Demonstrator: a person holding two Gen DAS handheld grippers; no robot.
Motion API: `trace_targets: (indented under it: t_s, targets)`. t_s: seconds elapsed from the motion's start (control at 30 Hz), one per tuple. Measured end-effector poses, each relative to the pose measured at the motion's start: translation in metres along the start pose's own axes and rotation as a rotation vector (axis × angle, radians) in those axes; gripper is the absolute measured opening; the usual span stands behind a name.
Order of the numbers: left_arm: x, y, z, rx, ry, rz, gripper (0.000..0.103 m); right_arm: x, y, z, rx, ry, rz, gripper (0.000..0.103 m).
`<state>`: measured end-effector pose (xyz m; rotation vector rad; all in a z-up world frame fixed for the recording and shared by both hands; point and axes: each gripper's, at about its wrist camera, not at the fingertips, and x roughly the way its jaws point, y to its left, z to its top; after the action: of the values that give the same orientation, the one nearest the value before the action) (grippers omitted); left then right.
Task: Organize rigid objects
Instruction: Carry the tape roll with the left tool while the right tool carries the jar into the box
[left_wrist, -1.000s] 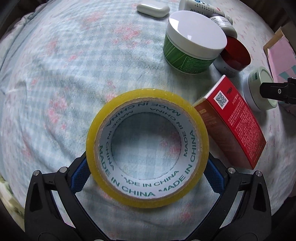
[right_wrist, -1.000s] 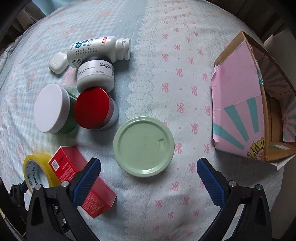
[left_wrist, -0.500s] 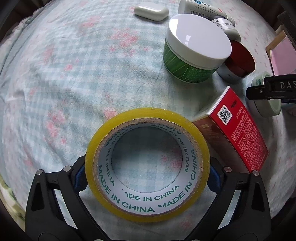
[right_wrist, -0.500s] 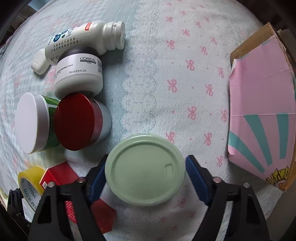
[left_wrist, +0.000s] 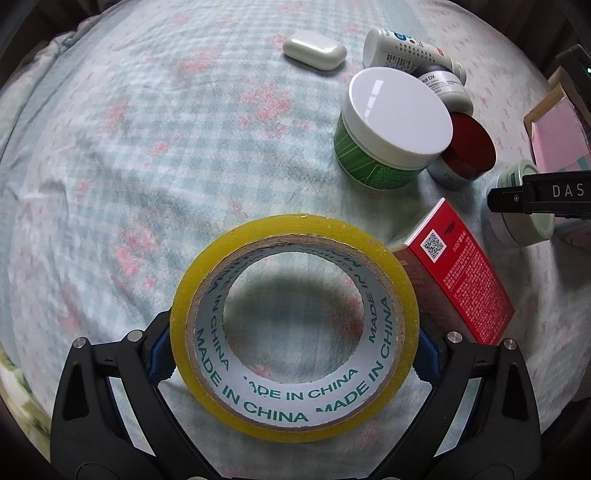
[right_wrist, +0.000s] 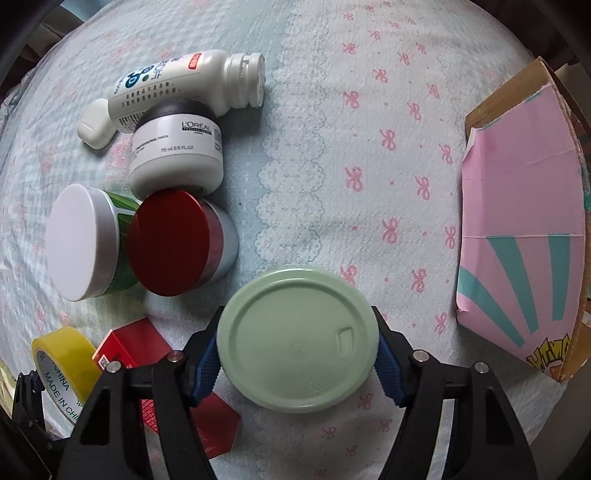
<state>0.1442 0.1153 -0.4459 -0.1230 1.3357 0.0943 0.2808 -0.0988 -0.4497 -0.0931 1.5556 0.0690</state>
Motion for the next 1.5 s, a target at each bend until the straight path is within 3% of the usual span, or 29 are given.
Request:
trace_targets:
  t_s: [0.47,0.7,0.83,1.03,1.33,1.5]
  targets:
    - [-0.104,-0.001,0.022,-0.081,-0.179,-0.013,0.097,-0.131,0.000,-0.010,-0.095,-0.179,0.045,0.066]
    - [-0.180,-0.013,0.047,-0.052,-0.266,-0.033,0.097,-0.195,0.003,-0.021,-0.135,-0.268,0.090,0.066]
    - [-0.223,-0.035,0.063,-0.031,-0.309,-0.043,0.097,-0.234,-0.015,-0.028,-0.153,-0.323,0.125,0.066]
    - [-0.264,-0.108,0.090,0.059,-0.333,-0.090,0.097,-0.275,-0.071,-0.038,-0.145,-0.375,0.147,0.066]
    - [-0.263,-0.272,0.131,0.235,-0.313,-0.208,0.097,-0.286,-0.194,-0.047,-0.040,-0.399,0.091,0.066]
    - [-0.246,-0.350,0.148,0.320,-0.253,-0.235,0.097,-0.279,-0.257,-0.041,-0.058,-0.375,0.034,0.066]
